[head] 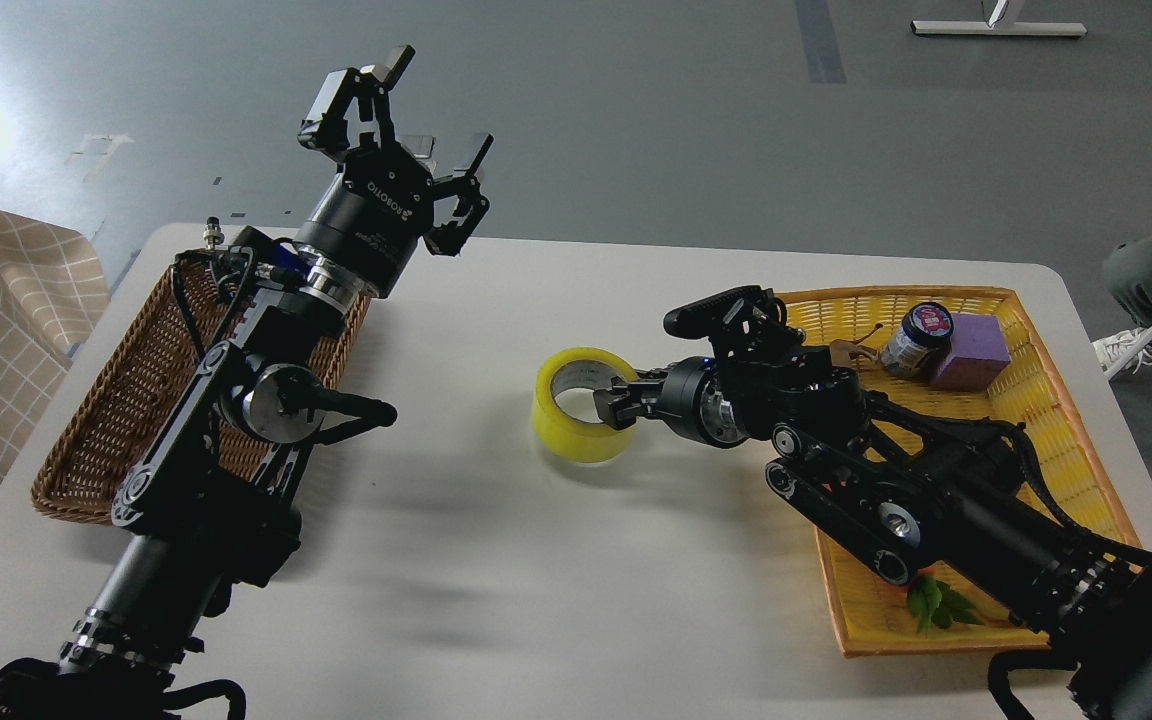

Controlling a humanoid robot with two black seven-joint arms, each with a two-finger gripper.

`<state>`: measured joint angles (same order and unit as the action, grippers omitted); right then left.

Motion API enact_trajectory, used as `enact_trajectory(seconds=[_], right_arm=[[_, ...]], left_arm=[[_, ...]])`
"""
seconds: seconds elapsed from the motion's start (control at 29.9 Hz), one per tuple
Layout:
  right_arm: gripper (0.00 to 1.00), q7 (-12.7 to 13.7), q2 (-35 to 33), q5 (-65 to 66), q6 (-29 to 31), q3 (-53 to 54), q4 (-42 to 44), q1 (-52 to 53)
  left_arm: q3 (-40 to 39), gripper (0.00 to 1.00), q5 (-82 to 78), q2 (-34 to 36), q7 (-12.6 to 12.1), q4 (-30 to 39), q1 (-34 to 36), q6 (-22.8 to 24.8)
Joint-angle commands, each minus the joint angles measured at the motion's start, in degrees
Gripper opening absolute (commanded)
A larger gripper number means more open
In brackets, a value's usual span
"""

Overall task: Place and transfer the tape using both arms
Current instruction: 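Carry the tape roll out of the tray and set it on the table, then open the right gripper and raise the right arm away from the tape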

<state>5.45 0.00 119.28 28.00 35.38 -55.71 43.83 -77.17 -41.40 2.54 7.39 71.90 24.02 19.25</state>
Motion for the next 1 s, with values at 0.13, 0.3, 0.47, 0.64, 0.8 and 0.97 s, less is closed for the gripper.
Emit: enact_trajectory(seconds=[0.13, 0.3, 0.47, 0.64, 0.8, 0.97], right_arm=[[0.15, -0.09, 0.00, -0.10, 0.00, 0.31, 0.60, 0.12], [0.36, -0.09, 0.00, -0.80, 0.00, 0.66, 0.60, 0.21], [0.42, -0.18, 0.00, -1.07, 0.00, 2.24, 0.52, 0.29], [0.51, -0.18, 0.00, -1.07, -1.63, 3.74, 0.34, 0.29], [0.68, -0.09, 0.00, -1.07, -6.36, 4.09, 0.25, 1.26], [0.95, -0.09, 0.00, -1.07, -13.66, 7.24, -0.36, 3.71]], left_arm=[[-0.96, 0.98, 0.00, 0.09, 0.08, -0.01, -0.11, 0.44], [-0.96, 0.98, -0.09, 0.09, 0.08, -0.01, -0.73, 0.53], [-0.87, 0.98, -0.09, 0.09, 0.08, -0.01, -0.73, 0.53], [-0.87, 0.98, -0.09, 0.09, -0.01, -0.01, -0.73, 0.53], [-0.87, 0.98, -0.09, 0.35, -0.01, -0.01, -0.73, 0.53], [-0.96, 0.98, -0.09, 0.44, -0.01, -0.01, -0.73, 0.09]])
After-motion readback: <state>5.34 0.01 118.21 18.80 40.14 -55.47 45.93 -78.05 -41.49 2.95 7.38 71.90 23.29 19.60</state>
